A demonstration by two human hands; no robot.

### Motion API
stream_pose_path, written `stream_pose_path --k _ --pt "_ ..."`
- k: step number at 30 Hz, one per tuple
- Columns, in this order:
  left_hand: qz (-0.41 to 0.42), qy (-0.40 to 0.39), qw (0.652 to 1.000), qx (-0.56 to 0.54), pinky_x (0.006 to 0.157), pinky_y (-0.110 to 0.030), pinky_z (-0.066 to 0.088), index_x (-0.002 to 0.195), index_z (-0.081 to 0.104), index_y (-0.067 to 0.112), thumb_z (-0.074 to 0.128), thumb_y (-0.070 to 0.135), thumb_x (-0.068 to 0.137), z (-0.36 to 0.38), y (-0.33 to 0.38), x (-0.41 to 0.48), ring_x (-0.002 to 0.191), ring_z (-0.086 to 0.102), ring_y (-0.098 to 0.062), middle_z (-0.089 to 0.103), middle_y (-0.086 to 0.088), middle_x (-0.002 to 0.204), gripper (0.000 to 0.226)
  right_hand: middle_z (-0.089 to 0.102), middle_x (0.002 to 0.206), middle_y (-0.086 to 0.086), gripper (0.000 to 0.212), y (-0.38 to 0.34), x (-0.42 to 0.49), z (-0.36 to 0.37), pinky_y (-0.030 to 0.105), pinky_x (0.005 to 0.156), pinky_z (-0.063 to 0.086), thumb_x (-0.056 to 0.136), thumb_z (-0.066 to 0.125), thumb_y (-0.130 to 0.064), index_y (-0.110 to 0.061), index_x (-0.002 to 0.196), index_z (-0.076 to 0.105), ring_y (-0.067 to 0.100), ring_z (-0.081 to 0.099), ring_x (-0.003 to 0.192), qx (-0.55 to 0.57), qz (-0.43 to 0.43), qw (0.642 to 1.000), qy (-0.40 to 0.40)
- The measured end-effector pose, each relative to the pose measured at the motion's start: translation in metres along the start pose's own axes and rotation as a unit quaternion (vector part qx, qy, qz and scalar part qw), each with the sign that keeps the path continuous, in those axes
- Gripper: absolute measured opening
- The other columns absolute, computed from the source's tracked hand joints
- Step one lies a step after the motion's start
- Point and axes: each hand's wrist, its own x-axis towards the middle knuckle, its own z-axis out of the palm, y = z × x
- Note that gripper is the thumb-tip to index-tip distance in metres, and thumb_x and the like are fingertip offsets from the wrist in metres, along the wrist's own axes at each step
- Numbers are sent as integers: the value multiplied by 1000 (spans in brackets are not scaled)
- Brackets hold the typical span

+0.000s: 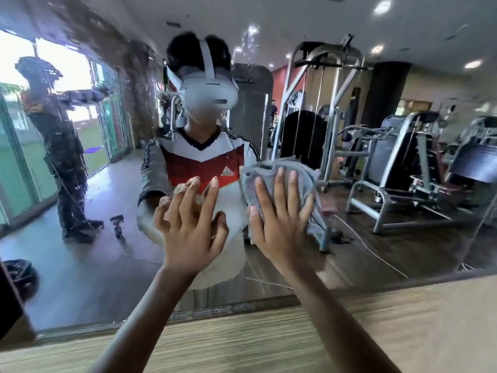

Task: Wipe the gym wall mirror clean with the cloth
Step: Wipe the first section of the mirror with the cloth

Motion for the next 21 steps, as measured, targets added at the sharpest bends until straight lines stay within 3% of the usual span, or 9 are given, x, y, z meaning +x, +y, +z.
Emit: stream_pose_path --k 3,5,8,10,12,17,21 --pt "2 -10 1000 -1 109 -46 22 145 53 20 58 38 90 -4 -1 2 138 31 -26 41 -11 149 58 7 168 1 66 15 -43 -1 62 119 6 96 47 -40 -31 157 21 24 10 154 -23 -138 989 -56" --pt "3 -22 1000 -13 109 -48 22 144 54 18 59 37 89 -8 -7 8 142 32 -28 42 -12 151 58 4 168 -2 60 39 -55 -6 61 118 8 96 46 -43 -35 153 27 21 9 154 -21 -153 985 -72" --pt "8 -20 1000 -19 109 -50 24 144 54 13 55 36 92 -14 -24 34 145 35 -31 43 -16 153 56 3 168 0 53 69 -13 -12 63 118 10 104 28 -50 -31 153 29 26 9 154 -31 -23 998 -42" --pt "22 -19 999 -20 109 -52 25 144 54 12 50 37 95 -17 -32 54 146 35 -32 40 -17 155 55 13 165 8 56 72 44 -15 67 116 13 105 22 -51 -26 155 29 34 17 151 -33 74 997 -4" --pt "31 -20 999 -15 110 -53 25 146 51 12 50 37 96 -18 -36 73 147 33 -31 36 -16 158 56 22 163 15 60 58 97 -19 67 116 10 105 17 -54 -23 156 29 37 20 150 -28 101 994 14" --pt "34 -6 999 -15 113 -50 19 144 52 13 50 38 96 -18 -41 118 148 31 -30 37 -16 157 55 28 161 15 56 17 125 -13 65 116 12 105 22 -48 -23 156 26 33 23 149 -32 48 998 40" --pt "25 1 1000 0 116 -50 16 146 50 14 45 42 99 -18 -45 122 150 28 -28 33 -13 160 55 24 162 10 59 23 68 -11 67 114 21 101 41 -39 -26 156 23 31 22 150 -38 -93 995 4"
